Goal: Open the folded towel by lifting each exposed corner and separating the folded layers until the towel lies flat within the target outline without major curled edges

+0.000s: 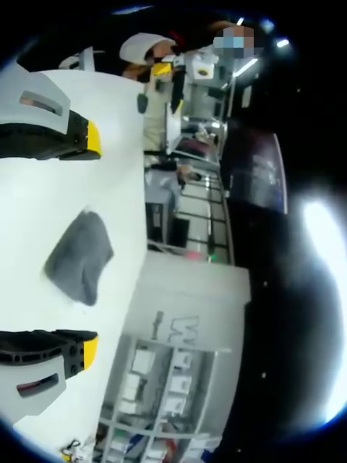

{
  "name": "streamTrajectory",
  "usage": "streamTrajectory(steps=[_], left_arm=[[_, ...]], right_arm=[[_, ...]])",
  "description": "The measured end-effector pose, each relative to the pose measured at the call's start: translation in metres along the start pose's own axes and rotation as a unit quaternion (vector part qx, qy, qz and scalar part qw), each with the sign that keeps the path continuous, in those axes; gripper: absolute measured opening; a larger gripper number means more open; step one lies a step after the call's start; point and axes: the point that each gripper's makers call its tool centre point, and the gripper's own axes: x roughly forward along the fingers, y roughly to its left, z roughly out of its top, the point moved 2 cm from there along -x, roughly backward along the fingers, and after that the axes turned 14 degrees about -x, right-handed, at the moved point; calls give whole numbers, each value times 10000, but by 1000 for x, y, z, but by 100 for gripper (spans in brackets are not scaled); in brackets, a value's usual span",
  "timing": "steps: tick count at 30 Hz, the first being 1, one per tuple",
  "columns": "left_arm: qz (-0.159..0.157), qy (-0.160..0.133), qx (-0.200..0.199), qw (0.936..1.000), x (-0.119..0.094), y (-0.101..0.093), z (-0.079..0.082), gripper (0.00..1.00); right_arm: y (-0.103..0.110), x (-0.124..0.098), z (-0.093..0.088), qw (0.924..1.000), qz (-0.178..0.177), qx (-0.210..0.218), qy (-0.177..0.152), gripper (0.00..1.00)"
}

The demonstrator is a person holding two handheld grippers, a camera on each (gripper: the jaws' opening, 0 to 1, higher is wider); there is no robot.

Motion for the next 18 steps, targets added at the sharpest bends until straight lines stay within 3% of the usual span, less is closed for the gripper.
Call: streamTrajectory(steps=[18], left_arm=[[-13, 18, 19, 10000, -1, -2, -2, 99]], right_arm=[[-1, 16, -5, 10000, 63, -25, 41, 96]])
